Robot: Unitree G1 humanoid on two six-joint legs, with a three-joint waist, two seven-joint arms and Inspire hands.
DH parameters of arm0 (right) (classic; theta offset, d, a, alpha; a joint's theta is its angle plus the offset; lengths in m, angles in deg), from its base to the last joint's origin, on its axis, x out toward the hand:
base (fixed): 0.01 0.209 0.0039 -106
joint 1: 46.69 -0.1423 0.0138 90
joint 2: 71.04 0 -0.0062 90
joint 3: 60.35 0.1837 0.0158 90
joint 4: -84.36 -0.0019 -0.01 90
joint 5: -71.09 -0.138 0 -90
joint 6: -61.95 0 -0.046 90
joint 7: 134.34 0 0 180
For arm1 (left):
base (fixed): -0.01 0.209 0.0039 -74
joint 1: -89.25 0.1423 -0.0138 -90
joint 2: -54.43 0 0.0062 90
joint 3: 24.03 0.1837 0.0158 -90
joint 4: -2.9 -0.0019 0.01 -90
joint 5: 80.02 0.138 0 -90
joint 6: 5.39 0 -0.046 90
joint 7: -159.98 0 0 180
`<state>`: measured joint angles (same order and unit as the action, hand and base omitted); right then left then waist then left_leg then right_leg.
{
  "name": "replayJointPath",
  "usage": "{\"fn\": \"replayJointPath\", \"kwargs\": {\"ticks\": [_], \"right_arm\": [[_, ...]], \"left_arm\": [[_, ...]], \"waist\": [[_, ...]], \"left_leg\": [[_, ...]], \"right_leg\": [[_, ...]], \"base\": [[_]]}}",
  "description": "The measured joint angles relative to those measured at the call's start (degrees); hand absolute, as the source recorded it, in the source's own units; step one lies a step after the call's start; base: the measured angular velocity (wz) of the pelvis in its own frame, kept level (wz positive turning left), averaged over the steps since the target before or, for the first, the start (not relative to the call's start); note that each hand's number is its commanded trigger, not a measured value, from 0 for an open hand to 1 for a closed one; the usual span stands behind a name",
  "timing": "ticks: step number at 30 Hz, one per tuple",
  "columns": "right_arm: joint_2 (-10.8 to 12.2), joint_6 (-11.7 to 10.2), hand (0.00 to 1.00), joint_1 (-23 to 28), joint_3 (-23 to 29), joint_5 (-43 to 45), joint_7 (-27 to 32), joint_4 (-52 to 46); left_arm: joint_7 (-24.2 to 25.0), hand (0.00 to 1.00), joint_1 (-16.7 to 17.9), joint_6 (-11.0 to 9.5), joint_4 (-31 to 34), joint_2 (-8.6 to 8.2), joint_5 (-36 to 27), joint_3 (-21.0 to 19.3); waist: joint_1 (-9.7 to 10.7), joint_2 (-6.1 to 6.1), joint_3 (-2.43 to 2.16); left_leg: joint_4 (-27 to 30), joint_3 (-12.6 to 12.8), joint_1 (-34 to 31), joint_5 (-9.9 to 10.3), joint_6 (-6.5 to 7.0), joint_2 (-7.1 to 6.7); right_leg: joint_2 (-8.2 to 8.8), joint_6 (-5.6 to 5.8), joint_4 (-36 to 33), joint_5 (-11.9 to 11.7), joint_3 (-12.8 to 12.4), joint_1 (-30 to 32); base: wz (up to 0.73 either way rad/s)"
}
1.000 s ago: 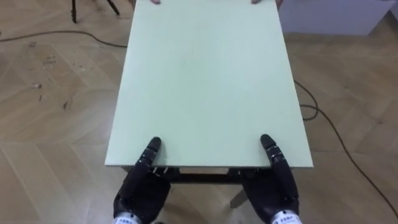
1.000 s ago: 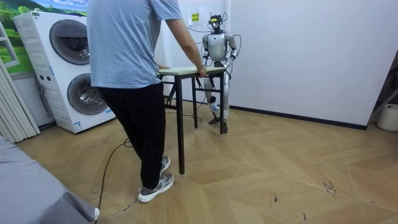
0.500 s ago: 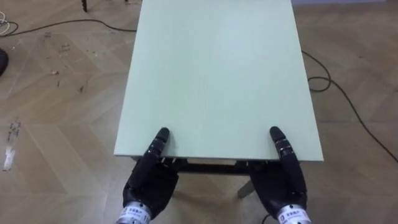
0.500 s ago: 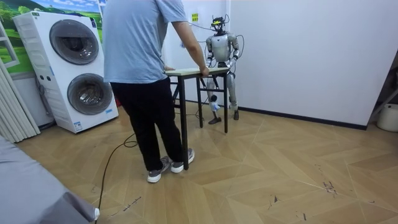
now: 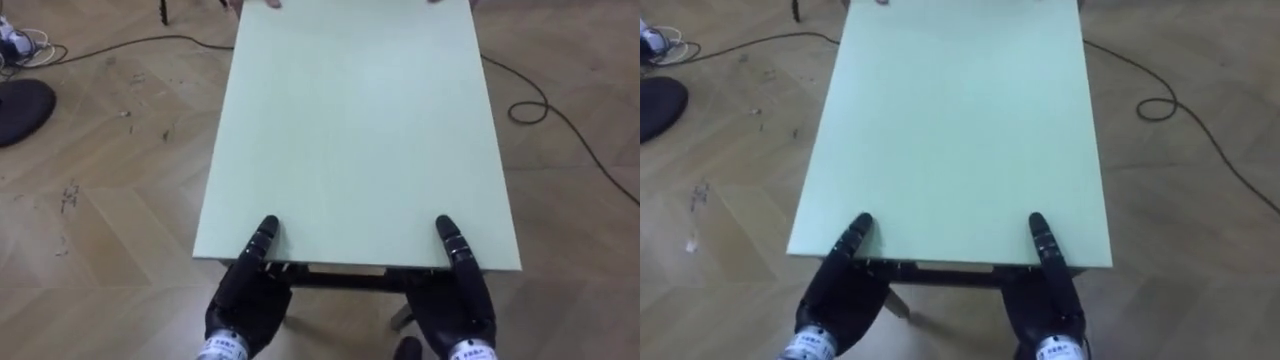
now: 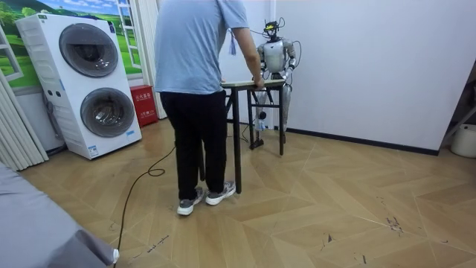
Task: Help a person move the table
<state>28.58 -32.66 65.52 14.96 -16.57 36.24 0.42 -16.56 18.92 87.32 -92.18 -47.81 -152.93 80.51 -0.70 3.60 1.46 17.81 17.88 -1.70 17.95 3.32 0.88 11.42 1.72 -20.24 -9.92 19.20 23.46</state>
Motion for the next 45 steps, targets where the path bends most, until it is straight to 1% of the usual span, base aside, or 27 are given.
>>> {"fn": "replayJointPath", "kwargs": {"ticks": [1,2,3,4,5,6,7,8,9,12,14,17,21,22,24,26,28,31,35,37,38,39,41,42,43,44,45], "right_arm": [[0.0,0.1,1.00,0.5,0.3,0.0,-0.3,0.0],[0.0,0.1,1.00,1.1,0.4,-0.4,-0.7,0.0],[-0.1,0.1,1.00,1.2,0.2,-0.9,-0.7,0.0],[-0.3,0.0,1.00,1.2,-0.1,-1.2,-0.7,0.0],[-0.3,-0.2,1.00,1.2,-0.3,-1.4,-0.7,0.0],[-0.5,-0.6,1.00,1.2,-1.0,-1.7,-0.6,0.0],[-0.5,-0.9,1.00,1.2,-1.1,-1.7,-0.6,0.0],[-0.7,-1.0,1.00,1.1,-1.4,-1.8,-0.5,0.0],[-0.7,-1.2,1.00,1.1,-1.6,-2.0,-0.4,0.0],[-0.6,-2.3,1.00,1.1,-3.1,-2.2,-0.4,0.2],[-0.6,-3.2,1.00,1.0,-4.1,-2.2,-0.4,0.2],[-0.8,-4.2,1.00,0.5,-5.2,-2.2,-0.4,0.2],[-1.2,-4.9,1.00,-1.1,-6.5,-2.0,-0.4,0.7],[-1.6,-5.3,1.00,-1.4,-6.6,-1.8,-0.4,0.7],[-2.0,-5.4,1.00,-1.8,-6.7,-1.9,-0.4,0.7],[-2.1,-5.7,1.00,-2.4,-7.1,-1.9,-0.4,0.7],[-2.3,-6.7,1.00,-3.5,-8.1,-1.9,-0.4,0.7],[-2.6,-7.2,1.00,-4.3,-8.9,-1.9,-0.5,0.6],[-2.4,-7.7,1.00,-4.3,-9.6,-1.8,-1.1,0.6],[-2.4,-7.8,1.00,-4.4,-10.0,-1.7,-1.3,0.6],[-2.5,-7.9,1.00,-4.5,-10.4,-1.7,-1.4,0.6],[-2.7,-7.9,1.00,-4.8,-10.3,-1.7,-1.4,0.6],[-2.7,-7.8,1.00,-4.9,-9.9,-1.2,-1.5,0.6],[-2.6,-7.8,1.00,-4.9,-9.6,-1.1,-1.5,0.7],[-2.4,-7.7,1.00,-4.5,-9.2,-0.7,-1.5,0.7],[-2.2,-7.7,1.00,-4.3,-9.0,-0.6,-1.5,0.6],[-2.2,-7.7,1.00,-4.2,-8.9,-0.5,-1.5,0.6]], "left_arm": [[0.0,1.00,0.1,0.1,0.0,0.01,0.1,0.2],[0.0,1.00,0.3,0.4,0.0,-0.09,0.7,0.3],[0.0,1.00,0.6,0.4,0.1,-0.16,1.0,0.3],[0.0,1.00,0.8,0.4,0.3,-0.01,1.0,0.2],[0.0,1.00,0.9,0.4,0.3,0.03,1.0,0.2],[0.0,1.00,1.2,0.4,0.4,0.01,1.0,0.2],[0.0,1.00,1.3,0.4,0.5,0.01,1.0,0.2],[0.0,1.00,1.4,0.4,0.6,0.06,1.0,0.2],[0.0,1.00,1.4,0.4,0.7,0.55,0.9,0.2],[0.0,1.00,1.6,-0.2,0.9,1.37,0.8,0.2],[0.1,1.00,2.1,-0.6,1.1,1.37,0.8,0.2],[0.1,1.00,2.4,-1.9,1.2,1.21,0.6,0.3],[0.1,1.00,2.7,-3.4,1.2,1.30,0.5,0.9],[0.1,1.00,2.7,-3.9,1.2,1.24,0.3,1.3],[0.1,1.00,2.7,-4.6,1.3,1.11,0.4,1.6],[0.3,1.00,2.9,-6.0,1.3,1.14,0.4,1.9],[0.6,1.00,3.0,-7.2,1.7,1.14,0.1,2.0],[1.3,1.00,3.1,-8.2,1.7,1.33,-0.7,2.2],[1.7,1.00,3.9,-9.2,2.4,1.37,-0.6,2.2],[2.0,1.00,4.2,-9.5,2.4,1.55,-0.6,2.0],[2.1,1.00,4.2,-9.5,2.4,1.65,-0.6,2.0],[2.2,1.00,4.1,-9.5,2.5,1.72,-0.8,2.0],[2.2,1.00,3.9,-9.4,2.5,1.67,-1.2,2.2],[2.1,1.00,3.9,-9.3,2.5,1.54,-1.2,2.2],[2.1,1.00,3.9,-9.3,2.4,1.49,-1.2,2.3],[2.1,1.00,3.9,-9.3,2.4,1.55,-1.2,2.4],[2.0,1.00,3.9,-9.2,2.4,1.55,-1.2,2.5]], "waist": [[0.1,0.02,-0.01],[0.1,-0.22,-0.03],[-0.2,-0.65,-0.02],[-1.1,-1.11,0.00],[-1.4,-1.29,0.02],[-1.9,-1.30,0.01],[-2.4,-1.31,0.00],[-3.6,-1.27,-0.02],[-4.0,-1.42,-0.03],[-4.7,-2.49,-0.33],[-5.2,-2.70,-0.43],[-5.7,-2.86,-0.35],[-5.8,-3.17,-0.15],[-5.8,-3.17,-0.15],[-5.9,-3.16,-0.15],[-6.0,-3.15,-0.16],[-6.1,-3.14,-0.16],[-6.2,-3.13,-0.16],[-7.5,-3.12,-0.17],[-7.5,-3.09,-0.19],[-7.5,-3.09,-0.19],[-7.4,-2.95,-0.19],[-6.2,-2.66,-0.20],[-5.3,-2.35,-0.01],[-4.3,-1.96,0.23],[-4.1,-1.76,0.34],[-4.1,-1.34,0.56]], "left_leg": [[0.0,0.3,0.0,-0.3,-0.18,0.59],[0.0,1.1,-0.1,-0.8,-0.52,1.23],[-0.1,2.0,-0.2,-1.2,-0.82,1.63],[-0.1,2.8,-0.2,-1.5,-1.03,1.64],[-0.1,3.0,-0.2,-1.6,-1.15,1.64],[-0.2,3.4,-0.1,-1.9,-1.41,1.81],[-0.3,3.5,0.0,-2.0,-1.53,1.96],[-0.5,3.9,0.0,-2.3,-1.92,2.56],[-1.1,3.9,0.3,-2.8,-2.21,3.23],[-3.4,4.0,1.4,-4.5,-2.94,3.75],[-4.3,4.2,1.9,-4.9,-3.19,3.80],[-4.5,4.4,2.0,-5.1,-3.46,4.41],[-4.6,3.7,0.8,-5.1,-3.64,4.42],[-4.5,3.1,0.2,-5.1,-3.65,4.44],[-4.3,2.2,-0.2,-5.1,-3.69,4.43],[-4.3,1.6,-0.7,-5.1,-3.73,4.45],[-4.3,0.6,-1.3,-5.2,-3.78,4.50],[-4.3,-0.9,-2.0,-5.2,-3.84,4.54],[-4.3,-1.6,-2.8,-5.2,-3.86,4.62],[-3.9,-2.5,-3.4,-5.2,-3.86,4.65],[-3.3,-3.3,-4.1,-5.2,-3.85,4.71],[-2.6,-4.2,-5.1,-5.2,-3.85,4.70],[-1.5,-3.9,-6.8,-5.3,-3.70,4.80],[-0.5,-3.5,-7.5,-5.4,-3.62,4.92],[0.3,-1.5,-8.0,-5.5,-3.35,5.49],[0.6,-0.4,-8.1,-5.6,-3.29,5.75],[1.1,1.6,-8.2,-5.7,-3.18,6.47]], "right_leg": [[0.57,-0.01,-3.4,3.3,0.1,-0.5],[1.64,-0.04,-8.5,9.0,-0.2,-2.3],[2.14,0.15,-11.1,13.2,-1.3,-4.5],[1.98,1.28,-10.9,15.4,-1.9,-6.1],[1.59,1.35,-9.7,15.5,-1.9,-6.6],[0.53,1.15,-6.8,15.4,-1.8,-7.9],[0.00,0.92,-5.1,15.3,-1.8,-8.5],[-1.51,-0.64,-1.6,14.1,-1.9,-9.6],[-2.72,-0.95,1.0,12.9,-1.8,-10.8],[-4.80,-1.53,6.4,10.6,-1.9,-13.0],[-5.48,-1.78,7.9,10.0,-1.8,-13.6],[-5.94,-1.96,8.4,9.8,-1.6,-13.6],[-5.80,-2.15,8.7,10.0,0.4,-13.3],[-5.65,-2.09,8.8,10.1,1.2,-13.3],[-5.65,-1.89,9.0,10.4,1.5,-13.3],[-5.65,-1.82,9.0,10.7,2.0,-13.3],[-5.63,-1.79,9.4,10.7,3.1,-13.3],[-5.53,-1.78,9.4,10.7,4.4,-13.4],[-5.47,-1.69,9.4,10.8,5.1,-13.3],[-5.35,-1.68,9.4,10.8,5.9,-13.5],[-5.23,-1.68,9.4,10.8,6.8,-13.5],[-4.79,-1.66,9.2,10.9,8.4,-13.6],[-3.63,-1.37,8.2,12.0,10.8,-13.7],[-3.09,-0.99,7.9,12.9,12.0,-14.5],[-2.33,-0.58,7.5,13.7,13.7,-15.5],[-2.03,-0.36,7.4,14.1,14.4,-15.9],[-1.37,0.02,7.3,14.6,15.7,-16.5]], "base": [[0.38],[0.27],[0.07],[-0.13],[-0.21],[-0.17],[-0.33],[-0.30],[-0.21],[-0.06],[-0.07],[-0.02],[0.13],[0.25],[0.27],[0.21],[0.22],[0.23],[0.13],[0.24],[0.40],[0.66],[0.77],[0.97],[1.01],[0.86],[0.55]]}}
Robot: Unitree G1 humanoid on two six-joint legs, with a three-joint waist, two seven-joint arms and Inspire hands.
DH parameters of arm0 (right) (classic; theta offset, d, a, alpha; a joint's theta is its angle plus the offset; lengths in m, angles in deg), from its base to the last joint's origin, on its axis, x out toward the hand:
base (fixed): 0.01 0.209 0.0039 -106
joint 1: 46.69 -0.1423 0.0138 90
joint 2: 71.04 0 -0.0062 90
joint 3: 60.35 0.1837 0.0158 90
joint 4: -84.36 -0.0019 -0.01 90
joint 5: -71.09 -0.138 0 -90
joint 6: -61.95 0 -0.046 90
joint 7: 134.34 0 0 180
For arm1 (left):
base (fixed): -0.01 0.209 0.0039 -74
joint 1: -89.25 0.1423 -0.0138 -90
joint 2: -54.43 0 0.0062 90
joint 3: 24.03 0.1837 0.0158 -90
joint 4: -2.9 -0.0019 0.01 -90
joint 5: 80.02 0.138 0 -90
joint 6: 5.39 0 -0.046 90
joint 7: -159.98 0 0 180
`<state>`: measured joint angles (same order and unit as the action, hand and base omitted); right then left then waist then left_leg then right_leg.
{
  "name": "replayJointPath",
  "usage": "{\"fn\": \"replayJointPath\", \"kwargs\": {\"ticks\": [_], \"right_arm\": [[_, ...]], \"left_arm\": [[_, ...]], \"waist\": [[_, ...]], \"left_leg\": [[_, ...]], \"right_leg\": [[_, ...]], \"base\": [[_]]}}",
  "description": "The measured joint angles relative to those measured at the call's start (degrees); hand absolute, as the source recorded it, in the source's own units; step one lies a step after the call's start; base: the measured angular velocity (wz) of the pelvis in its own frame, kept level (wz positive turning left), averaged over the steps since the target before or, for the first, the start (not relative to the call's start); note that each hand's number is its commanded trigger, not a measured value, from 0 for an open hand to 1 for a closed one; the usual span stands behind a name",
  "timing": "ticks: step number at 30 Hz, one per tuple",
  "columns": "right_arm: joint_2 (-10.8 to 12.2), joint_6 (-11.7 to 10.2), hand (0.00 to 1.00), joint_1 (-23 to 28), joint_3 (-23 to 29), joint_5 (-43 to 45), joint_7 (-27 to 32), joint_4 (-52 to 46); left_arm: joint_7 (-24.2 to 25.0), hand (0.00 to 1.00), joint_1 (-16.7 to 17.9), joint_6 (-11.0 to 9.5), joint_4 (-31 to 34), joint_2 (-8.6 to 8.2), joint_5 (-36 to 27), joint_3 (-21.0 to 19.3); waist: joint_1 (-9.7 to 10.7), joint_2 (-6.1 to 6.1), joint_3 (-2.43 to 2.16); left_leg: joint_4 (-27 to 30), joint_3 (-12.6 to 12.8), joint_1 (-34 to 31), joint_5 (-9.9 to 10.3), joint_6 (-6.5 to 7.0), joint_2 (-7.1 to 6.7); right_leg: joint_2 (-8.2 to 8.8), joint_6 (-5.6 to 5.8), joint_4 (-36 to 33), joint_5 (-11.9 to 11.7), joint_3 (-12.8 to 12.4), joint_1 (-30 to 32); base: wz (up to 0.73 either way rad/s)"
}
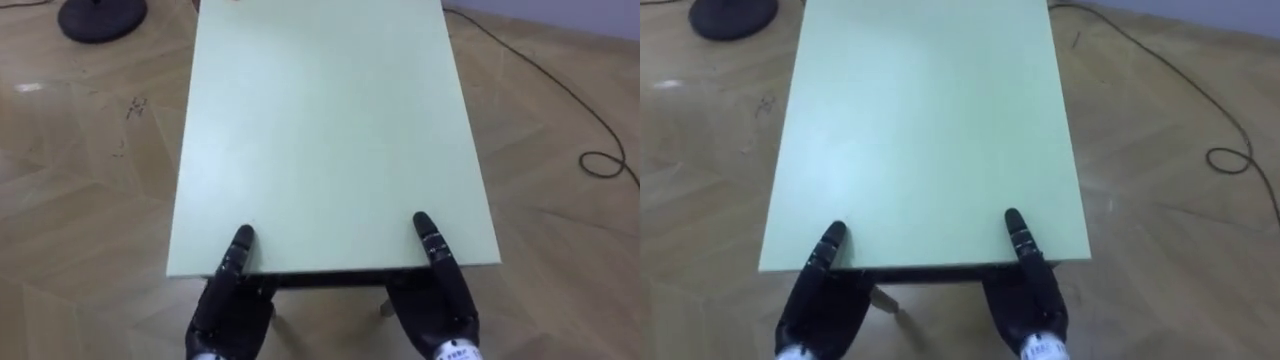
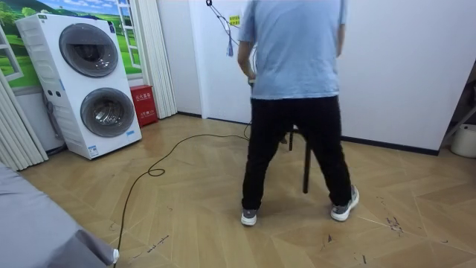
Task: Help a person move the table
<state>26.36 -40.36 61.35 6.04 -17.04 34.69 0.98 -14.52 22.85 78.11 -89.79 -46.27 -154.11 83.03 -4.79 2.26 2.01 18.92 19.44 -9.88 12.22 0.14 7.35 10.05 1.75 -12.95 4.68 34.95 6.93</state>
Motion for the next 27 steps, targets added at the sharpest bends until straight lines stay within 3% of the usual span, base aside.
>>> {"fn": "replayJointPath", "kwargs": {"ticks": [2,5,10,13,17,18,22,25,27], "right_arm": [[-0.1,0.0,1.00,0.0,0.3,0.2,0.0,-0.4],[-0.1,-0.1,1.00,-0.1,0.5,0.5,0.0,-0.6],[-0.4,0.3,1.00,-0.2,0.8,0.9,-0.1,-0.6],[0.1,1.4,1.00,0.1,1.4,0.9,-0.1,-0.2],[2.1,1.7,1.00,2.6,1.8,1.3,-0.1,-0.1],[2.6,1.7,1.00,3.1,1.8,1.3,-0.1,-0.1],[2.4,1.9,1.00,3.7,1.7,0.8,-0.1,0.1],[2.2,2.0,1.00,3.6,1.7,0.8,0.0,0.1],[2.3,2.2,1.00,3.2,1.8,0.9,0.1,0.1]], "left_arm": [[0.0,1.00,-0.1,0.0,0.2,-0.03,-0.1,0.1],[0.0,1.00,-0.1,0.0,0.4,-0.31,-0.1,0.2],[-0.3,1.00,-0.1,0.0,0.4,-0.04,-0.3,0.9],[-0.6,1.00,0.0,0.0,0.4,0.24,-0.1,0.8],[-0.7,1.00,0.2,0.0,0.4,1.33,0.3,1.0],[-0.8,1.00,0.2,-0.1,0.4,1.43,0.5,1.0],[-1.0,1.00,0.7,-0.1,0.4,2.01,0.6,1.1],[-1.1,1.00,0.9,-0.1,0.4,2.24,0.6,1.0],[-1.3,1.00,0.9,-0.1,0.9,2.39,0.6,0.8]], "waist": [[0.2,0.71,-0.07],[0.5,1.50,-0.19],[0.3,1.31,-0.18],[0.2,1.03,0.01],[1.2,0.61,0.03],[1.2,0.22,0.02],[1.1,-0.59,0.04],[0.4,-1.40,-0.04],[-0.5,-2.60,-0.25]], "left_leg": [[0.7,1.0,-1.0,-0.3,0.50,-0.01],[0.5,-1.2,-1.3,-1.0,1.29,-1.34],[-0.4,-1.7,-1.4,-2.0,2.87,-3.92],[-0.2,-4.5,-1.7,-2.1,3.92,-5.86],[0.3,-10.9,-2.5,-2.9,4.96,-8.48],[0.5,-12.7,-2.7,-3.1,5.18,-9.52],[0.9,-18.7,-3.0,-4.1,5.42,-12.33],[0.8,-21.5,-3.7,-4.9,5.10,-13.11],[0.8,-23.5,-4.4,-6.1,4.66,-13.89]], "right_leg": [[0.90,0.40,-0.8,0.5,2.1,0.0],[2.57,1.02,-2.6,1.0,4.8,-0.9],[6.20,2.69,-6.7,2.4,4.7,-1.3],[7.77,3.81,-8.3,3.1,3.7,-2.8],[7.80,4.09,-8.0,4.0,0.5,-4.8],[7.74,3.72,-8.0,4.9,-1.8,-5.2],[5.14,3.12,-7.3,7.5,-8.4,-6.5],[3.70,3.30,-5.5,7.8,-10.5,-7.4],[2.55,3.36,-3.3,7.8,-11.4,-8.3]], "base": [[0.64],[0.59],[0.53],[0.65],[0.92],[0.88],[0.79],[0.60],[0.66]]}}
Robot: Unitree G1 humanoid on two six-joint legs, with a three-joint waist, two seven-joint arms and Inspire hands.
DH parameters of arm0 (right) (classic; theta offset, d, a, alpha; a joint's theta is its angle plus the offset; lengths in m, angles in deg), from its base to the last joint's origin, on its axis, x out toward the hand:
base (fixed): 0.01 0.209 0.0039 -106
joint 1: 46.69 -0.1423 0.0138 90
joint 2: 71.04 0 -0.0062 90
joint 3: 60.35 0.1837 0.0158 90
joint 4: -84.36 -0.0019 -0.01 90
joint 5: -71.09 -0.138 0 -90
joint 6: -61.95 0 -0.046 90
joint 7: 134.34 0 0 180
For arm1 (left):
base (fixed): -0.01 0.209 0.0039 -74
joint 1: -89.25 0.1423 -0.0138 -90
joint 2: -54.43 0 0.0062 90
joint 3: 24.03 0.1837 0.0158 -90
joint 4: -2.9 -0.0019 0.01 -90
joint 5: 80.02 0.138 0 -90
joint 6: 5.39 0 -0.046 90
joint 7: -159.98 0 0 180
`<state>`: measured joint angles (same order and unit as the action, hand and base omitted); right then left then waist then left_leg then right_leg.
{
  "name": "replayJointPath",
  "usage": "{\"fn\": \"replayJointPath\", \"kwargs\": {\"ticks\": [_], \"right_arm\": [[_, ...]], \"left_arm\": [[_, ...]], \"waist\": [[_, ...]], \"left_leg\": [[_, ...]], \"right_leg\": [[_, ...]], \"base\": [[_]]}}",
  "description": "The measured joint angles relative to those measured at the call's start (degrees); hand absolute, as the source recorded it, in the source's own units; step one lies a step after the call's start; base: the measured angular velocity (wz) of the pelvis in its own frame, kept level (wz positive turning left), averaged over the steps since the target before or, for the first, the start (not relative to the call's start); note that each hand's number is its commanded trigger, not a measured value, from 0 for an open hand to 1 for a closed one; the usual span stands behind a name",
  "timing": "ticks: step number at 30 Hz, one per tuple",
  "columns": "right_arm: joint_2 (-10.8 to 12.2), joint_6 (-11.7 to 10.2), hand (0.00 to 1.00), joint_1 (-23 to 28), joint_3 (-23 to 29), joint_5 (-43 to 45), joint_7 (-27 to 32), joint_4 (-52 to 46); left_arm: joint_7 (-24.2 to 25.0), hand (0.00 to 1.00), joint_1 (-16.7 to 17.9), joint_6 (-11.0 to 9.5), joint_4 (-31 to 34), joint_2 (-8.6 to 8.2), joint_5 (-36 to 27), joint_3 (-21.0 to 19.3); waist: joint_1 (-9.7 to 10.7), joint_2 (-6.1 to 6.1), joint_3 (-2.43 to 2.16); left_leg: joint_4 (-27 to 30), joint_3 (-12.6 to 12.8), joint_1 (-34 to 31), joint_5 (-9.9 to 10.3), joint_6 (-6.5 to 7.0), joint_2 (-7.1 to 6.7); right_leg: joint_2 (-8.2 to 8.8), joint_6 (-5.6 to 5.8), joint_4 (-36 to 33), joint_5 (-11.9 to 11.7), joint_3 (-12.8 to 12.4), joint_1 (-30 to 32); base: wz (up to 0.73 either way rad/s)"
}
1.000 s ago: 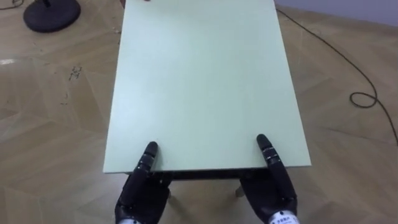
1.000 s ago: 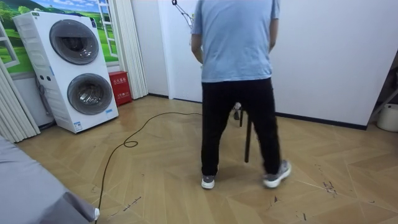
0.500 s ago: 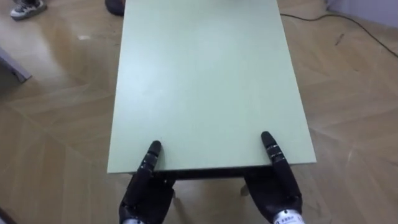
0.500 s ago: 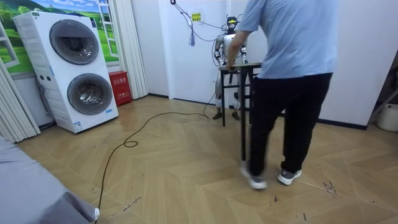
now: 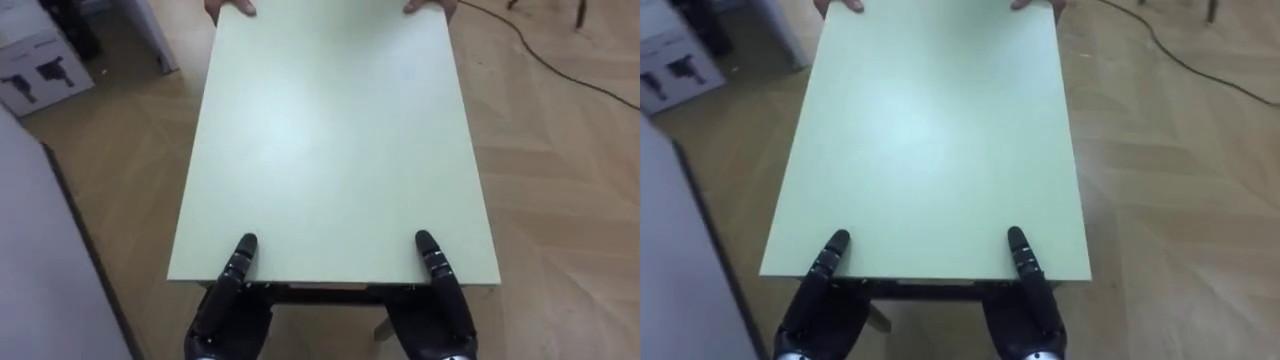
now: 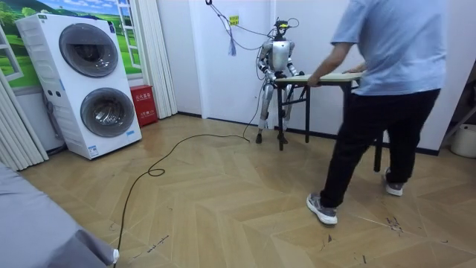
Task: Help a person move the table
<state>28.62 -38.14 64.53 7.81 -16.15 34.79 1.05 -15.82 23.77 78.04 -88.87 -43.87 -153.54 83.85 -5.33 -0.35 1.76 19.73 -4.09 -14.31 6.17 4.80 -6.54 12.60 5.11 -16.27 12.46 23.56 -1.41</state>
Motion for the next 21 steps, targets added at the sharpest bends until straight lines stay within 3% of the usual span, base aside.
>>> {"fn": "replayJointPath", "kwargs": {"ticks": [4,9,14,17,19,20,21], "right_arm": [[-0.3,0.2,1.00,-1.6,0.0,0.1,0.1,0.0],[0.0,0.1,1.00,-4.1,-1.6,0.1,0.1,1.4],[0.6,0.1,1.00,-5.1,-2.0,0.1,0.1,3.0],[0.1,0.2,1.00,-5.7,-1.8,0.0,0.1,3.8],[-0.1,0.1,1.00,-5.8,-1.5,0.0,0.0,3.8],[-0.2,0.0,1.00,-5.8,-1.1,-0.2,0.0,3.8],[-0.2,-0.1,1.00,-6.0,-0.9,-0.7,0.0,3.8]], "left_arm": [[-0.3,1.00,0.0,-0.1,1.3,0.13,0.0,-0.4],[-0.7,1.00,0.1,-0.2,1.7,-0.20,-0.1,-2.1],[-1.5,1.00,0.4,-0.3,1.7,-0.41,-0.1,-2.5],[-1.9,1.00,0.7,-0.3,1.7,-0.72,-0.1,-2.3],[-2.0,1.00,0.2,-0.2,1.7,-0.67,-0.4,-1.9],[-2.6,1.00,-0.7,0.0,1.7,-0.20,-0.6,-1.2],[-3.3,1.00,-1.6,0.1,1.7,0.27,-0.7,-0.5]], "waist": [[-3.0,-0.51,0.02],[-5.3,-0.56,0.04],[-6.3,-0.47,0.01],[-5.8,-0.07,-0.04],[-3.7,0.15,-0.09],[-2.2,0.41,-0.06],[-2.5,0.39,-0.10]], "left_leg": [[-0.5,-2.3,-0.6,-0.8,-1.08,0.11],[-1.1,-4.1,-1.3,-1.7,-2.41,0.73],[-1.3,-7.2,-2.7,-2.9,-3.74,0.86],[-1.5,-7.2,-4.3,-4.4,-3.74,0.90],[-3.1,-1.7,-5.8,-6.9,-2.25,1.57],[-5.2,5.2,-6.2,-8.9,-0.52,3.24],[-8.6,9.2,-5.8,-11.0,-0.79,3.81]], "right_leg": [[-2.22,0.53,3.2,-0.5,-2.7,-1.1],[-3.79,0.53,4.8,-0.5,-2.8,-1.6],[-5.32,0.24,5.5,-0.5,-1.2,-1.7],[-5.99,-0.49,5.5,-0.3,1.2,-1.6],[-6.34,-2.03,5.5,0.6,3.0,-1.8],[-6.89,-3.39,5.4,1.4,3.2,-1.6],[-7.21,-4.29,5.7,2.0,3.3,-1.0]], "base": [[0.31],[0.19],[0.30],[0.59],[1.32],[1.33],[1.05]]}}
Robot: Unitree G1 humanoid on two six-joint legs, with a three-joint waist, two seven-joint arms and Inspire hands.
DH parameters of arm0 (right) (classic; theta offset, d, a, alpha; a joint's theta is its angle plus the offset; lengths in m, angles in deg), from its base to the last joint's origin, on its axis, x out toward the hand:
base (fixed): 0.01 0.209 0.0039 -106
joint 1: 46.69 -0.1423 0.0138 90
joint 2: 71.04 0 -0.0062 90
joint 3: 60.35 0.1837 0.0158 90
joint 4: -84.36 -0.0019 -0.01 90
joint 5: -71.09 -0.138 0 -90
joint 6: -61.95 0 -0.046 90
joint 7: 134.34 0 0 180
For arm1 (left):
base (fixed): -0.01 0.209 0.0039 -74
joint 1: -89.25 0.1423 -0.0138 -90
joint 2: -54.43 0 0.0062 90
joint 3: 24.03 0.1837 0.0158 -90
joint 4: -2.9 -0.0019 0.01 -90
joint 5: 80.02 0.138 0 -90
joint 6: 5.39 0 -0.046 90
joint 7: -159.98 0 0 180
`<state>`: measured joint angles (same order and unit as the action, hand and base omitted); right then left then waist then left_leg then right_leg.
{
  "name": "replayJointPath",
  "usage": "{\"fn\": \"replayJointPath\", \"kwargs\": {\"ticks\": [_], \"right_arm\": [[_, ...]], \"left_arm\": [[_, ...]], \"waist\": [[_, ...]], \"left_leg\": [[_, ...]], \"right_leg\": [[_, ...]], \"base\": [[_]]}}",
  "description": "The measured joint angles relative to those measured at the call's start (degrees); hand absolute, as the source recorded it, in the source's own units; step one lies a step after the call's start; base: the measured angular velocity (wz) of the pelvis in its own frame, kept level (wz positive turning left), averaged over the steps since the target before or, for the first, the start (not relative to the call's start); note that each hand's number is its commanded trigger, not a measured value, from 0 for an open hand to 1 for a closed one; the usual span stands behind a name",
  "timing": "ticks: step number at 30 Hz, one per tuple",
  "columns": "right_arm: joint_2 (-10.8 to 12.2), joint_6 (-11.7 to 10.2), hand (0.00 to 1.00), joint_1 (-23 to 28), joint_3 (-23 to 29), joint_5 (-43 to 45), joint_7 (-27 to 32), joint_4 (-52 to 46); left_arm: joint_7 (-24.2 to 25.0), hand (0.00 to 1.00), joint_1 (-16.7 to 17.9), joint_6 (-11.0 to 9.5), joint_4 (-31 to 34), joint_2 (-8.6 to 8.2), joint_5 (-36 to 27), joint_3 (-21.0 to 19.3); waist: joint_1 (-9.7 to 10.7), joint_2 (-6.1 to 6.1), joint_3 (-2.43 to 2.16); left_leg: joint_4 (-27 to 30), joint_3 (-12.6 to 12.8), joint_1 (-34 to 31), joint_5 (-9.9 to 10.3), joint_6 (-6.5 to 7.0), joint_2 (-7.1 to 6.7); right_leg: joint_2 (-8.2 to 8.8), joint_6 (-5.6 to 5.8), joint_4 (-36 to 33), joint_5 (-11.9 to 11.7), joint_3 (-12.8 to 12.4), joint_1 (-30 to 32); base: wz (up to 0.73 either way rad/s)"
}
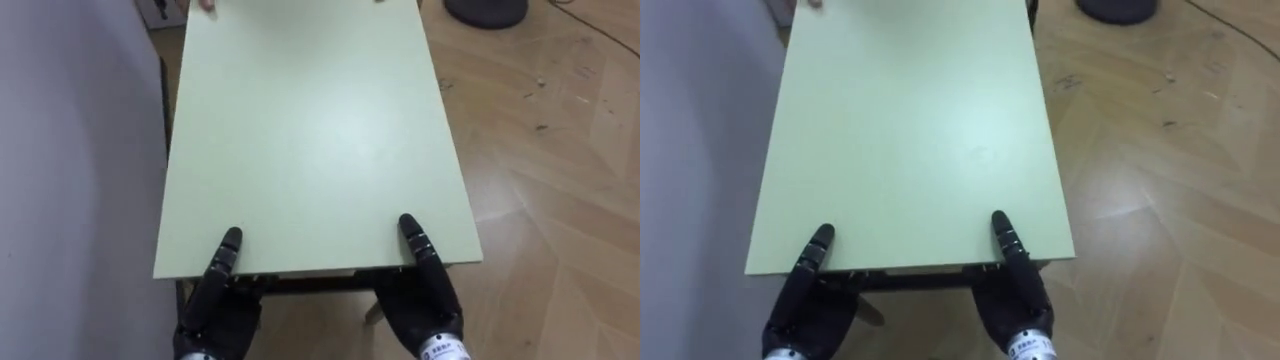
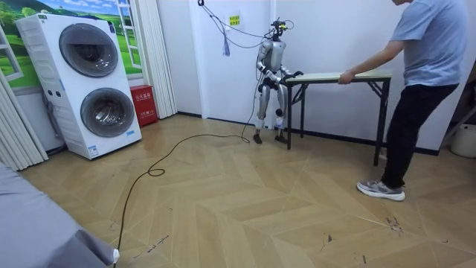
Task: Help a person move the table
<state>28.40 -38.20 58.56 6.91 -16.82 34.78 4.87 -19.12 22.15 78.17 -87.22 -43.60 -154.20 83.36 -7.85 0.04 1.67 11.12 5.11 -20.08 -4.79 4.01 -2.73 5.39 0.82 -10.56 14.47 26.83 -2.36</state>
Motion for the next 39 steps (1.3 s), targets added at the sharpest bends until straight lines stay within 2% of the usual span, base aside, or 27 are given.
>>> {"fn": "replayJointPath", "kwargs": {"ticks": [1,2,3,4,5,6,7,8,9,11,16,19,22,23,24,25,26,27,33,37,39], "right_arm": [[0.0,0.1,1.00,-0.2,0.2,-0.1,0.1,0.0],[0.0,0.4,1.00,-0.9,0.4,0.0,0.4,-0.1],[0.3,1.2,1.00,-1.2,0.5,0.5,1.2,0.0],[0.3,1.6,1.00,-1.2,0.4,0.6,1.5,0.0],[-0.1,2.0,1.00,-1.3,0.4,0.5,1.9,0.0],[-0.4,2.3,1.00,-1.2,0.5,0.7,2.5,-0.1],[-0.4,2.3,1.00,-1.2,0.6,0.9,2.6,-0.3],[-0.4,2.3,1.00,-1.2,0.8,1.1,2.6,-0.4],[-0.5,2.4,1.00,-1.2,1.2,1.6,2.7,-0.4],[-0.5,2.5,1.00,-1.1,1.4,1.9,2.8,-0.4],[-0.4,2.5,1.00,-0.9,1.6,2.5,4.0,-0.4],[-0.3,2.5,1.00,0.1,1.8,3.3,4.4,-0.4],[-0.5,2.5,1.00,1.3,2.1,3.3,4.5,-0.3],[-0.3,2.6,1.00,1.9,2.2,3.4,4.6,-0.3],[-0.2,2.6,1.00,2.0,2.2,3.5,4.7,-0.3],[-0.2,2.7,1.00,2.1,2.2,3.7,4.7,-0.3],[-0.1,2.7,1.00,2.7,2.8,4.0,4.8,-0.2],[-0.1,2.7,1.00,3.0,3.1,4.2,4.8,-0.1],[0.9,2.8,1.00,2.9,3.1,5.2,2.9,3.1],[1.7,3.2,1.00,3.0,3.3,4.9,1.4,5.5],[1.9,3.6,1.00,2.9,3.6,4.9,0.8,6.3]], "left_arm": [[-0.2,1.00,-0.3,0.0,0.0,-0.01,0.0,0.1],[-0.1,1.00,-0.4,-0.1,-0.1,-0.70,0.0,-0.6],[0.4,1.00,0.6,-0.2,-0.2,-1.53,-0.1,-1.4],[0.5,1.00,1.0,-0.2,-0.2,-1.78,-0.1,-1.6],[0.5,1.00,1.3,0.0,-0.4,-1.88,-0.4,-1.5],[0.1,1.00,1.3,0.4,-0.4,-1.93,-0.2,-1.5],[-0.2,1.00,1.2,0.5,-0.4,-2.45,0.0,-1.6],[-0.3,1.00,1.2,0.5,-0.4,-2.66,0.0,-1.7],[-0.4,1.00,1.2,0.5,-0.4,-2.86,0.0,-1.7],[-0.7,1.00,1.3,0.5,-0.4,-3.00,0.3,-1.5],[-2.0,1.00,1.3,0.6,-1.0,-3.60,0.4,-1.4],[-2.0,1.00,1.4,0.6,-2.2,-3.93,0.6,-1.2],[-1.5,1.00,0.9,0.6,-4.4,-4.08,0.6,-0.3],[-1.4,1.00,0.6,0.6,-5.3,-4.12,0.7,-0.3],[-1.3,1.00,0.4,0.6,-5.7,-4.10,0.7,-0.3],[-1.3,1.00,0.4,0.6,-5.8,-4.07,0.7,-0.3],[-1.3,1.00,0.1,0.8,-6.8,-4.33,0.7,0.1],[-1.2,1.00,0.1,1.0,-7.3,-4.38,0.8,0.1],[2.3,1.00,0.2,1.1,-10.6,-4.31,2.5,-0.7],[4.6,1.00,0.3,1.2,-12.4,-4.31,3.5,-1.5],[5.1,1.00,0.3,1.2,-13.1,-4.31,4.7,-1.6]], "waist": [[-0.5,-0.21,-0.11],[-0.5,-0.65,-0.01],[-0.7,-0.20,0.03],[-0.8,0.18,0.09],[-1.1,1.36,0.15],[-0.7,1.61,0.27],[0.2,1.58,0.25],[0.4,1.55,0.22],[0.6,1.56,0.22],[0.5,1.61,0.20],[1.1,1.59,0.20],[1.9,1.51,0.17],[1.8,1.59,0.20],[2.1,1.81,0.23],[2.7,1.84,0.25],[3.1,1.79,0.23],[4.3,2.19,0.14],[4.2,2.15,0.03],[4.2,1.70,0.10],[3.8,0.55,-0.12],[3.1,0.37,-0.34]], "left_leg": [[-2.3,-0.1,0.5,-1.5,-2.05,-0.41],[-0.9,3.5,0.3,0.4,-3.94,0.93],[7.4,9.6,1.0,7.8,-0.38,3.98],[11.0,10.9,1.7,11.4,-0.42,5.59],[15.2,10.5,2.0,15.2,-0.98,7.31],[14.8,9.7,2.2,15.5,-0.21,6.54],[13.2,8.7,2.4,14.6,0.25,5.21],[12.4,8.7,2.5,14.1,0.42,4.67],[10.9,8.5,2.7,13.2,0.58,3.83],[10.0,8.5,3.2,12.9,0.62,3.04],[9.5,8.2,4.2,12.8,0.75,2.88],[9.1,8.2,5.2,13.0,1.09,2.26],[8.6,7.5,6.5,13.4,1.68,2.06],[8.4,6.2,6.9,13.5,1.76,2.13],[8.3,5.7,6.9,13.5,1.77,1.94],[8.4,5.7,6.9,13.5,1.79,1.64],[8.4,5.1,7.3,13.6,1.89,1.07],[7.7,5.5,8.1,13.5,1.88,0.89],[4.8,5.7,10.6,13.2,1.76,0.93],[2.7,5.9,12.6,12.9,1.57,0.95],[2.1,5.9,13.0,12.8,1.49,0.97]], "right_leg": [[0.27,-0.09,0.2,-0.1,0.3,0.7],[2.30,0.52,1.3,-0.9,3.6,0.8],[3.00,1.40,1.8,-1.4,7.2,-0.5],[2.91,1.78,1.4,-1.3,7.6,-0.9],[2.87,2.69,-1.6,0.2,7.6,-0.8],[2.81,3.20,-3.8,1.3,6.9,-0.4],[3.26,3.36,-4.1,1.3,5.0,0.0],[3.46,3.45,-4.2,1.3,3.9,0.3],[3.68,4.08,-4.1,1.0,3.1,0.4],[3.87,4.54,-4.3,0.7,3.0,0.4],[4.85,4.51,-7.2,0.6,2.8,0.5],[5.60,4.47,-9.8,0.6,1.6,0.5],[6.61,4.09,-16.7,0.4,-3.2,3.1],[6.12,3.02,-16.7,1.4,-5.7,4.3],[5.45,2.66,-12.8,1.9,-7.1,5.9],[5.17,2.75,-10.5,1.5,-7.3,6.8],[4.79,3.77,-9.9,-0.6,-8.0,7.4],[4.87,3.88,-9.3,-0.6,-7.9,6.7],[3.73,4.11,-4.7,-2.7,-8.1,3.4],[3.05,4.14,-1.8,-4.2,-8.2,1.2],[2.70,4.06,-1.0,-4.7,-8.9,0.9]], "base": [[0.49],[0.17],[0.14],[0.13],[0.29],[0.55],[0.55],[0.44],[0.18],[0.11],[0.11],[0.14],[0.09],[0.23],[0.27],[0.44],[0.36],[0.24],[-0.02],[-0.05],[-0.11]]}}
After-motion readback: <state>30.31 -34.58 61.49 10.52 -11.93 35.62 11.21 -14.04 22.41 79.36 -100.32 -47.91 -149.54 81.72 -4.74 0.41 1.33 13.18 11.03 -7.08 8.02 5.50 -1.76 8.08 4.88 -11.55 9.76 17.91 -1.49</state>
